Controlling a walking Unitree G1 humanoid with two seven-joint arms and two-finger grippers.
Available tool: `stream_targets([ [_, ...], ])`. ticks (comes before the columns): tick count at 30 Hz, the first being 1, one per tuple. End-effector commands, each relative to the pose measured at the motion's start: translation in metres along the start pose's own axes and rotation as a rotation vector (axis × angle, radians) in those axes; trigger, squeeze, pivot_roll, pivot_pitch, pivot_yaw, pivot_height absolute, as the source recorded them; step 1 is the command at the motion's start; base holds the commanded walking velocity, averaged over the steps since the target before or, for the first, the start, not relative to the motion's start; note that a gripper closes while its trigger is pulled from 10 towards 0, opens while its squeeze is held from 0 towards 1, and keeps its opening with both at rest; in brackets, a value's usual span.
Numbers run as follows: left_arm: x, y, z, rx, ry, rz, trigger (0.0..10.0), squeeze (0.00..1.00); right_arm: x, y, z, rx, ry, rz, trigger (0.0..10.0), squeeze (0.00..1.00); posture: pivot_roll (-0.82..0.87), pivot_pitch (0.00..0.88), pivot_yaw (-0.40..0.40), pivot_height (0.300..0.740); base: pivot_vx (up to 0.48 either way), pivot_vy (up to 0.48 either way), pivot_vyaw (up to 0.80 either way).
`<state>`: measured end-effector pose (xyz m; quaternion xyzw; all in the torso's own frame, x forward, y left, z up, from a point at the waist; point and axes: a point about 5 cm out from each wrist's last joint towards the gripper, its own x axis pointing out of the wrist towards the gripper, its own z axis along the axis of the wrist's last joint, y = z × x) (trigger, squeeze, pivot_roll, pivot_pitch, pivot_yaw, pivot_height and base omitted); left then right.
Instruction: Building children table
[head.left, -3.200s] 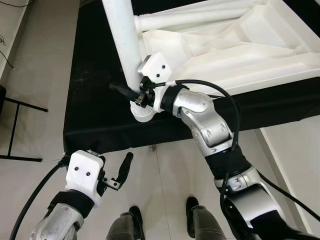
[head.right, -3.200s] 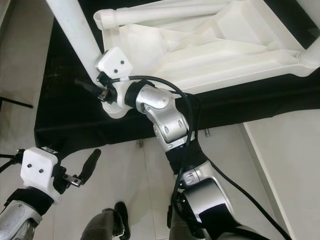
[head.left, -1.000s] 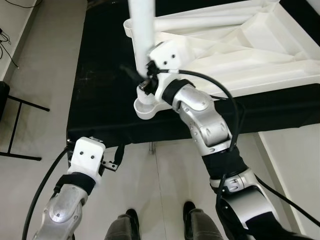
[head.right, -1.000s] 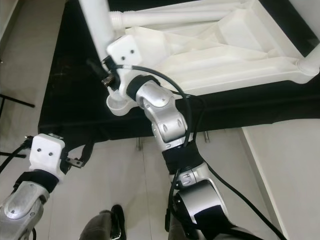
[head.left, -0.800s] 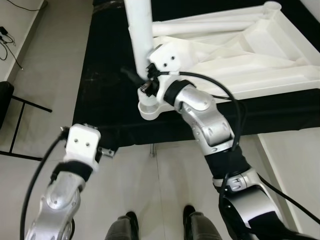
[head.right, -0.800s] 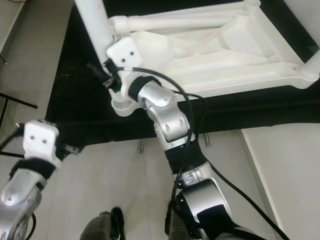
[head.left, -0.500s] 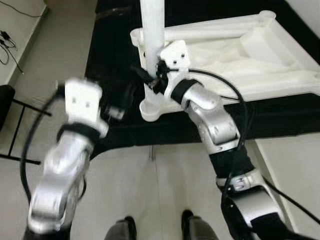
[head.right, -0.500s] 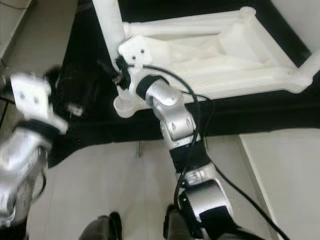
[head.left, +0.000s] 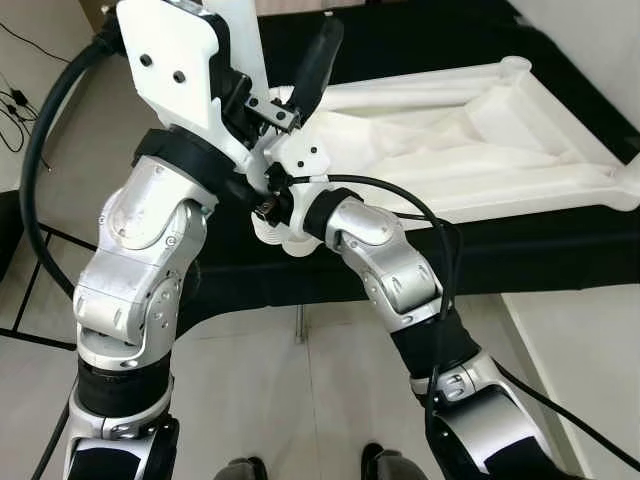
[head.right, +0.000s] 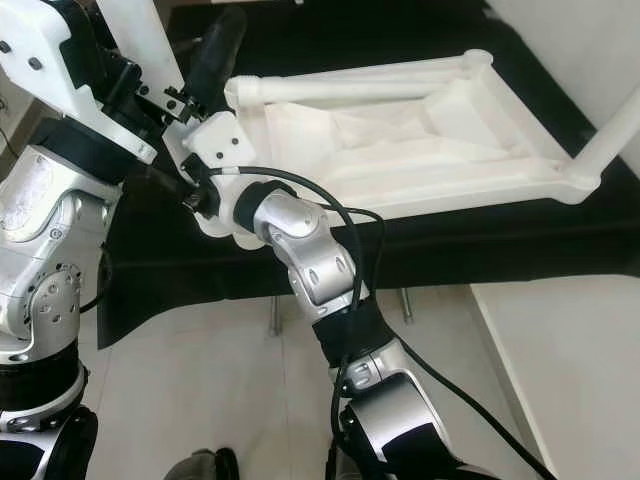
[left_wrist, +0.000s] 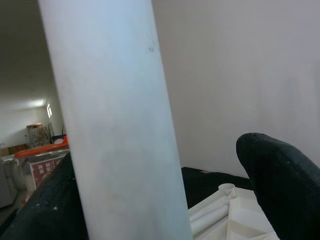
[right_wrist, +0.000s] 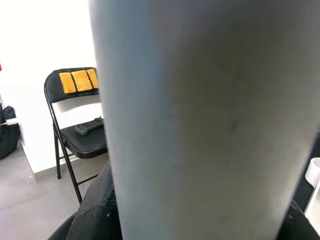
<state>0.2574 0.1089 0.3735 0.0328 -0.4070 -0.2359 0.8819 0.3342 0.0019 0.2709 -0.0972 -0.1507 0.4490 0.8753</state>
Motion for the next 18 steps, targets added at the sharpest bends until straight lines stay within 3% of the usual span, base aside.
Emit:
stream_targets([
  [1,0.006,0.000,0.006,-0.031,-0.020,-0.019,10.0,0.00,0.005,0.017,-0.001,-0.012,-0.002,0.074,10.0,0.00,-0.02,0.131,0.014,0.740,0.000,0.000,0.00],
  [6,0.003,0.006,0.010,-0.055,-0.014,0.002,10.0,0.00,0.005,0.019,-0.004,-0.026,0.009,0.084,10.0,0.00,-0.02,0.127,0.017,0.740,0.000,0.000,0.00],
  [7,0.002,0.009,0.009,-0.061,-0.005,0.010,4.3,0.00,0.005,0.019,-0.005,-0.030,0.013,0.083,10.0,0.00,-0.02,0.127,0.017,0.740,0.000,0.000,0.00],
  [8,0.002,0.009,0.009,-0.061,-0.005,0.010,4.3,0.00,0.005,0.019,-0.005,-0.030,0.013,0.083,10.0,0.00,-0.02,0.127,0.017,0.740,0.000,0.000,0.00],
  [9,0.002,0.011,0.004,-0.076,0.013,0.018,0.0,0.00,0.005,0.018,-0.006,-0.043,0.019,0.076,10.0,0.00,-0.02,0.126,0.016,0.740,0.000,0.000,0.00],
  [18,0.002,0.015,-0.010,-0.181,0.070,0.055,0.0,0.00,0.003,0.008,-0.008,-0.110,0.036,0.027,10.0,0.00,-0.02,0.129,0.016,0.740,0.000,0.000,0.00],
])
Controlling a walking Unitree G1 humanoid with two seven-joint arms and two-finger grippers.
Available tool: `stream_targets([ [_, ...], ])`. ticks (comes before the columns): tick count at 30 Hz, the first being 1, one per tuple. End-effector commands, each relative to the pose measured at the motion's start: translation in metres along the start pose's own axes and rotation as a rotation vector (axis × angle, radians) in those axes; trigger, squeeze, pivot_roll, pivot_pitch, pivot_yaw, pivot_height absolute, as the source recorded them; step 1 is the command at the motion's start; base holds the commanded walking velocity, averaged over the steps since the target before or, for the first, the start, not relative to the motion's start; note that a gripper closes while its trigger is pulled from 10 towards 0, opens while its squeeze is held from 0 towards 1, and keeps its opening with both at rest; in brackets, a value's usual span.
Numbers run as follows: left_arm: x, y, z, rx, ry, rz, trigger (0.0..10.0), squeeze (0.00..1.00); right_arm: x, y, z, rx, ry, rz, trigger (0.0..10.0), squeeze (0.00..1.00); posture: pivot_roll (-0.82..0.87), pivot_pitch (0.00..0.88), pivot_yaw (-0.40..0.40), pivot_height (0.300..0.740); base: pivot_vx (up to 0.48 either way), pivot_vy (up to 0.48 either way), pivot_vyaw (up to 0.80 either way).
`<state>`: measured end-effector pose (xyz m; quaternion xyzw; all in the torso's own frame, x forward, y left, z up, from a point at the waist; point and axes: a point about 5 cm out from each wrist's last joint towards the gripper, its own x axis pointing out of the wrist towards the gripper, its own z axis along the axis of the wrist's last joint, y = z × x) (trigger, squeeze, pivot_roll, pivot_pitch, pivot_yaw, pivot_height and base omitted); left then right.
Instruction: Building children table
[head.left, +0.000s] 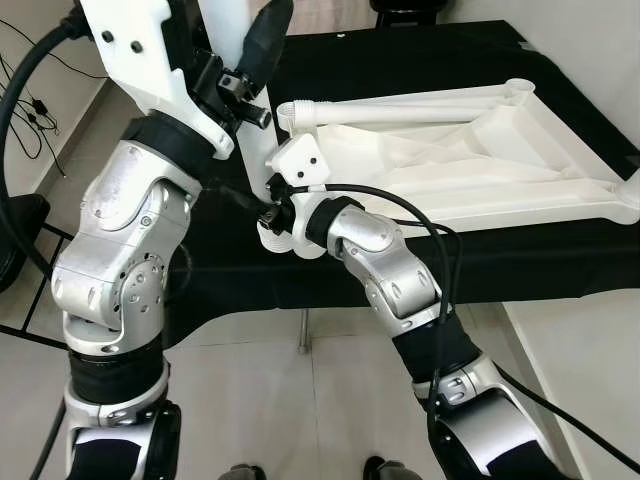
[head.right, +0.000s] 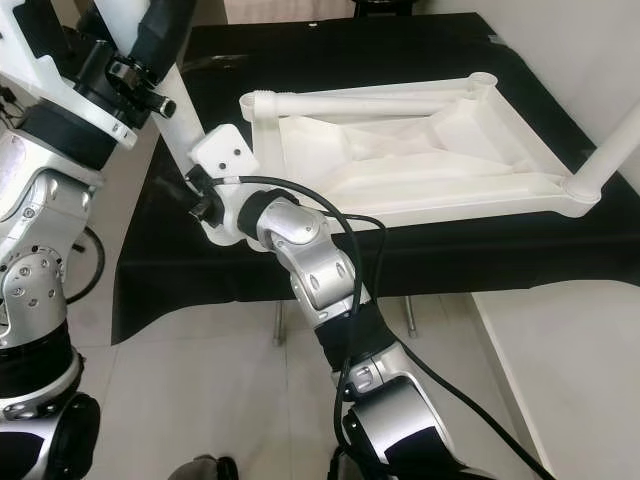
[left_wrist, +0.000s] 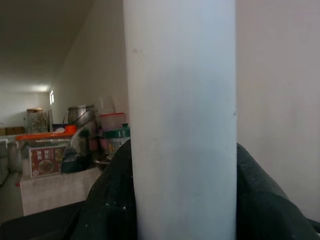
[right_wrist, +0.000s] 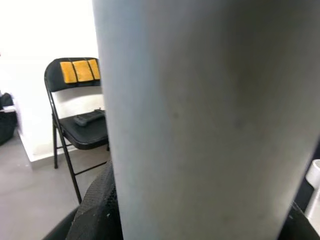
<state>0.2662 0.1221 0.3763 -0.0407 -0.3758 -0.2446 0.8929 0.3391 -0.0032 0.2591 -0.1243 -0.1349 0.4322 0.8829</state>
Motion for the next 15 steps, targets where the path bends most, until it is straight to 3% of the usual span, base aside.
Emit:
stream_targets([
  [1,0.001,0.001,-0.007,-0.028,0.041,0.010,0.0,0.00,0.006,0.011,0.006,-0.074,-0.024,0.050,10.0,0.00,-0.02,0.129,0.016,0.740,0.000,0.000,0.00],
  [6,0.001,-0.005,-0.011,-0.095,0.073,0.003,0.0,0.00,0.006,0.004,0.005,-0.154,-0.018,0.011,10.0,0.00,-0.01,0.133,0.017,0.740,0.000,0.000,0.00],
  [11,-0.002,-0.012,-0.012,-0.129,0.092,-0.072,0.0,0.00,0.007,0.000,0.006,-0.123,-0.018,0.011,10.0,0.00,-0.01,0.132,0.019,0.740,0.000,0.000,0.00],
  [12,-0.004,-0.016,-0.013,-0.149,0.100,-0.124,0.0,0.00,0.007,-0.001,0.007,-0.071,-0.020,0.033,10.0,1.00,-0.02,0.128,0.018,0.740,0.000,0.000,0.00],
  [15,-0.008,-0.018,-0.017,-0.151,0.132,-0.194,0.0,0.00,0.008,0.000,0.008,-0.011,-0.015,0.096,10.0,1.00,-0.02,0.121,0.017,0.740,0.000,0.000,0.00],
])
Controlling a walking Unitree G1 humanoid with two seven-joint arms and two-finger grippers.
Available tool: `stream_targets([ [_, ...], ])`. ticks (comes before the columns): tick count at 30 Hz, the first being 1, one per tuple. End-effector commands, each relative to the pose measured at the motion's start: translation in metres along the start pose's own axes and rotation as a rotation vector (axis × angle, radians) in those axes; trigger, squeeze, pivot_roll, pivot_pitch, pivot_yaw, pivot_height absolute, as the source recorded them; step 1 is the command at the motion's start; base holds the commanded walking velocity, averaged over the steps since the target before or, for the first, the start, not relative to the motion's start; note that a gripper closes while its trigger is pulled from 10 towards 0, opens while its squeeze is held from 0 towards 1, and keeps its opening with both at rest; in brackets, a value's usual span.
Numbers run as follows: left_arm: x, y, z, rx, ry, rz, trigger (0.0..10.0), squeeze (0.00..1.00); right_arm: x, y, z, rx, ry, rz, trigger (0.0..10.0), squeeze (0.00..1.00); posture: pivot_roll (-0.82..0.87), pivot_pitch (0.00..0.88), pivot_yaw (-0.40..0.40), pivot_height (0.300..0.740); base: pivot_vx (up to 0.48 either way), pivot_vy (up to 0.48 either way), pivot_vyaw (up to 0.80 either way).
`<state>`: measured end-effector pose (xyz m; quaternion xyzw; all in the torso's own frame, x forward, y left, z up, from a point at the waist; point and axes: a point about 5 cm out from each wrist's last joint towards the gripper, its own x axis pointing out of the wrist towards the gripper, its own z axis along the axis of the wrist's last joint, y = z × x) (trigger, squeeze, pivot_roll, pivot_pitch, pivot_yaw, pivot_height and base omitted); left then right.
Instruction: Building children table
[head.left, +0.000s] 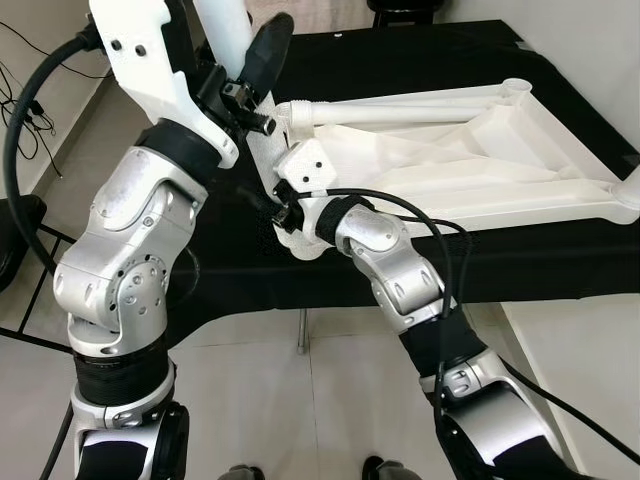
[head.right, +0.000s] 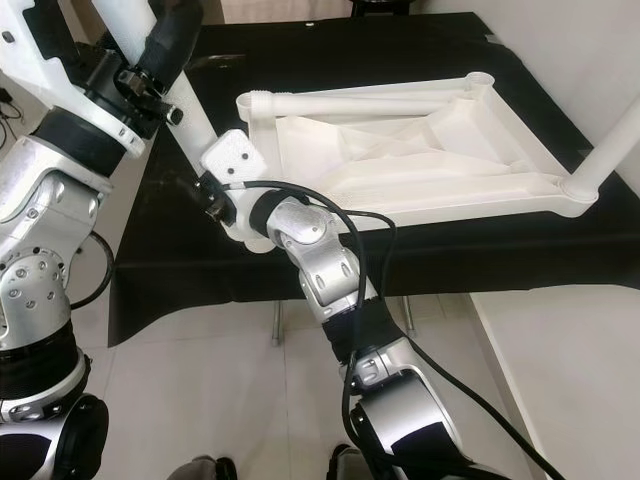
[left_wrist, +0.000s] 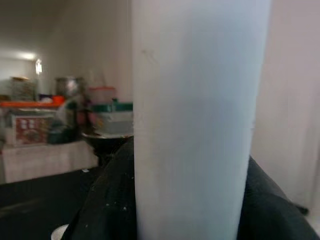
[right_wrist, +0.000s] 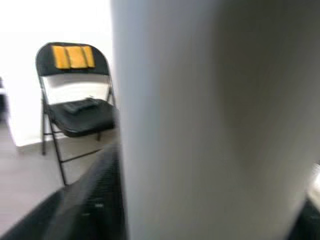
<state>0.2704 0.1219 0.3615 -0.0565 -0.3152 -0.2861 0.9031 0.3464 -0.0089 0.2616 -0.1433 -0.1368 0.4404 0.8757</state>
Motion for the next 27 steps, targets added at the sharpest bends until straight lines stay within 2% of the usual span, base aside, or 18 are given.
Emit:
stream_targets([
  [1,-0.001,-0.016,-0.010,-0.061,0.054,-0.172,0.0,0.00,0.008,0.011,0.010,0.020,-0.012,0.123,10.0,1.00,-0.02,0.118,0.017,0.740,0.000,0.000,0.00],
  [3,-0.004,-0.016,-0.014,-0.065,0.077,-0.199,0.0,0.00,0.008,0.013,0.010,0.012,0.003,0.167,10.0,1.00,-0.02,0.116,0.016,0.740,0.000,0.000,0.00],
  [4,-0.007,-0.017,-0.018,-0.063,0.099,-0.252,0.0,0.00,0.008,0.015,0.009,0.028,0.025,0.210,10.0,0.47,-0.02,0.115,0.014,0.740,0.000,0.000,0.00],
  [5,-0.010,-0.019,-0.020,-0.077,0.106,-0.311,0.0,0.00,0.008,0.017,0.008,0.051,0.044,0.250,10.0,0.00,-0.03,0.112,0.013,0.740,0.000,0.000,0.00],
  [10,-0.014,-0.025,-0.020,-0.106,0.101,-0.419,0.0,0.00,0.008,0.022,0.006,0.118,0.077,0.306,10.0,0.00,-0.03,0.105,0.008,0.740,0.000,0.000,0.00],
  [12,-0.014,-0.025,-0.020,-0.106,0.101,-0.419,0.0,0.00,0.008,0.022,0.006,0.118,0.077,0.306,10.0,0.00,-0.03,0.105,0.008,0.740,0.000,0.000,0.00],
  [17,-0.009,-0.027,-0.015,-0.106,0.078,-0.473,0.0,0.00,0.008,0.029,0.000,0.195,0.127,0.344,10.0,0.00,-0.03,0.101,0.010,0.740,0.000,0.000,0.00],
  [18,-0.007,-0.027,-0.014,-0.101,0.069,-0.487,0.0,0.00,0.007,0.031,-0.002,0.232,0.139,0.358,3.5,0.00,-0.03,0.100,0.012,0.740,0.000,0.000,0.00],
  [19,-0.007,-0.027,-0.014,-0.101,0.069,-0.487,0.0,0.00,0.007,0.031,-0.002,0.232,0.139,0.358,3.5,0.00,-0.03,0.100,0.012,0.740,0.000,0.000,0.00],
  [20,-0.005,-0.027,-0.012,-0.094,0.059,-0.502,0.0,0.00,0.007,0.034,-0.003,0.269,0.150,0.372,0.0,0.00,-0.03,0.097,0.013,0.740,0.000,0.000,0.00],
  [27,-0.001,-0.029,-0.007,-0.088,0.031,-0.532,0.0,0.00,0.007,0.038,-0.003,0.322,0.154,0.374,0.0,0.00,-0.03,0.096,0.017,0.740,0.000,0.000,0.00],
])
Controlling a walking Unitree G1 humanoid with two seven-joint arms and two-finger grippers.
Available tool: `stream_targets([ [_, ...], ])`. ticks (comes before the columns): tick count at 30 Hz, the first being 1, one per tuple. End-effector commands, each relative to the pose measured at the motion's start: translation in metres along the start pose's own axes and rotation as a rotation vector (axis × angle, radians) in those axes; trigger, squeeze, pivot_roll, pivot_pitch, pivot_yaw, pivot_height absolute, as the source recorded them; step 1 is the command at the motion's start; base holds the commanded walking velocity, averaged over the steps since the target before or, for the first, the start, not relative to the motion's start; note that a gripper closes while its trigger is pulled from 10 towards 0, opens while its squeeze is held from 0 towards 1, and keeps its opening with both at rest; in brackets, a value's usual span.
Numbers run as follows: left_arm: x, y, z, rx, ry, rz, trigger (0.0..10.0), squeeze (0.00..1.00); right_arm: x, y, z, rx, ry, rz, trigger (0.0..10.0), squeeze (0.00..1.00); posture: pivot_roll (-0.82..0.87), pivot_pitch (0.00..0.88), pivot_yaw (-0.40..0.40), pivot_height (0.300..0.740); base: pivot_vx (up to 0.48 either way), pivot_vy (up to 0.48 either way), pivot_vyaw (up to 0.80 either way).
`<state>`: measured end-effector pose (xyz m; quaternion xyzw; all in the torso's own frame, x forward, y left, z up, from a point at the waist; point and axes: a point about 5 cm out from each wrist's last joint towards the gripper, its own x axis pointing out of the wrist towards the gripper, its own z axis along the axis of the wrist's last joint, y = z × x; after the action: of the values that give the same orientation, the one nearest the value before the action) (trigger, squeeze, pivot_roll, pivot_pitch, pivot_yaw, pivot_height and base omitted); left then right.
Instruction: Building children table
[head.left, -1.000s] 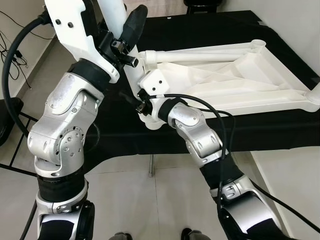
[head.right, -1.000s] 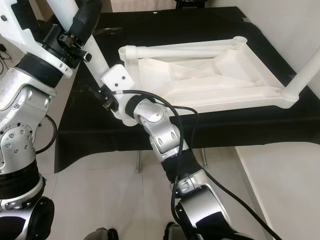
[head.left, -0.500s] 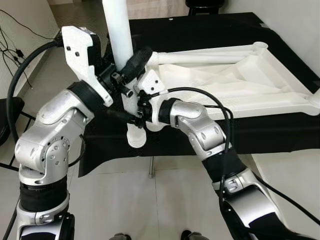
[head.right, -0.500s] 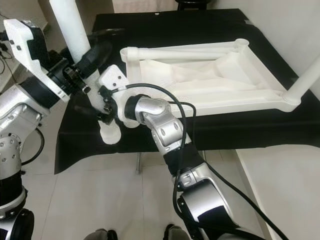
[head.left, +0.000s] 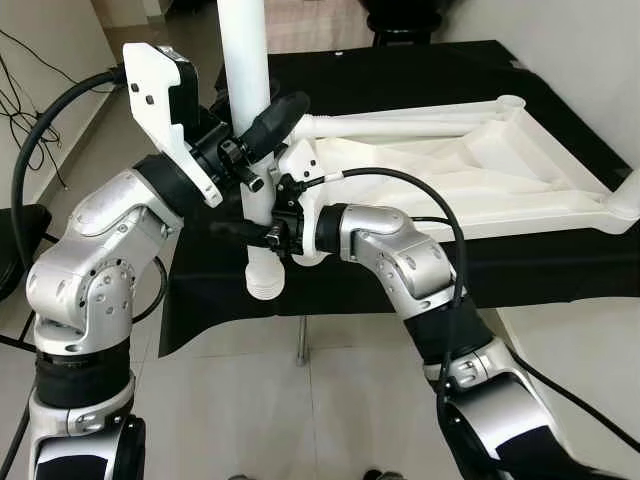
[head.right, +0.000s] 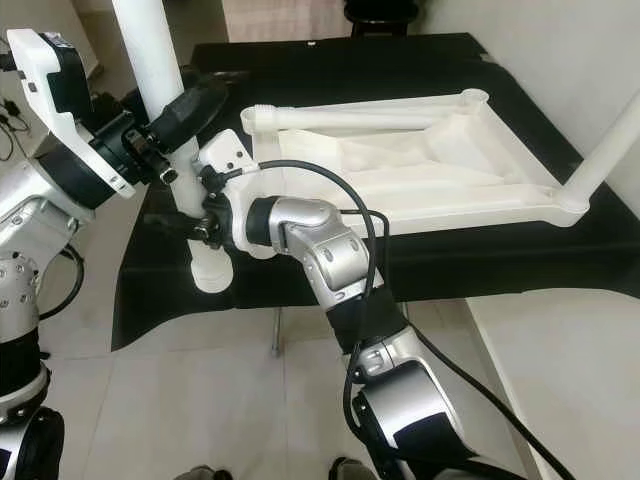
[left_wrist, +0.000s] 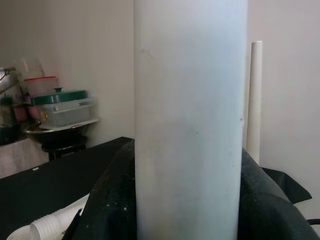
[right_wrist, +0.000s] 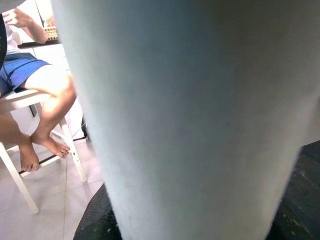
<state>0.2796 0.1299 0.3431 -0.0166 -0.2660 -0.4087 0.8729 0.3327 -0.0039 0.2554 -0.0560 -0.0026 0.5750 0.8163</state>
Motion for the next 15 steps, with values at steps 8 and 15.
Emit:
stream_targets([
  [8,0.017,-0.037,0.011,-0.027,-0.079,-0.281,0.0,0.00,0.018,0.017,-0.007,0.041,0.052,0.060,0.0,0.00,-0.03,0.096,0.017,0.740,0.000,0.000,0.00],
  [15,0.018,-0.019,0.017,-0.025,-0.139,-0.113,10.0,1.00,0.018,0.008,0.006,0.019,-0.055,-0.017,0.0,0.00,-0.03,0.104,0.020,0.740,0.000,0.000,0.00],
])
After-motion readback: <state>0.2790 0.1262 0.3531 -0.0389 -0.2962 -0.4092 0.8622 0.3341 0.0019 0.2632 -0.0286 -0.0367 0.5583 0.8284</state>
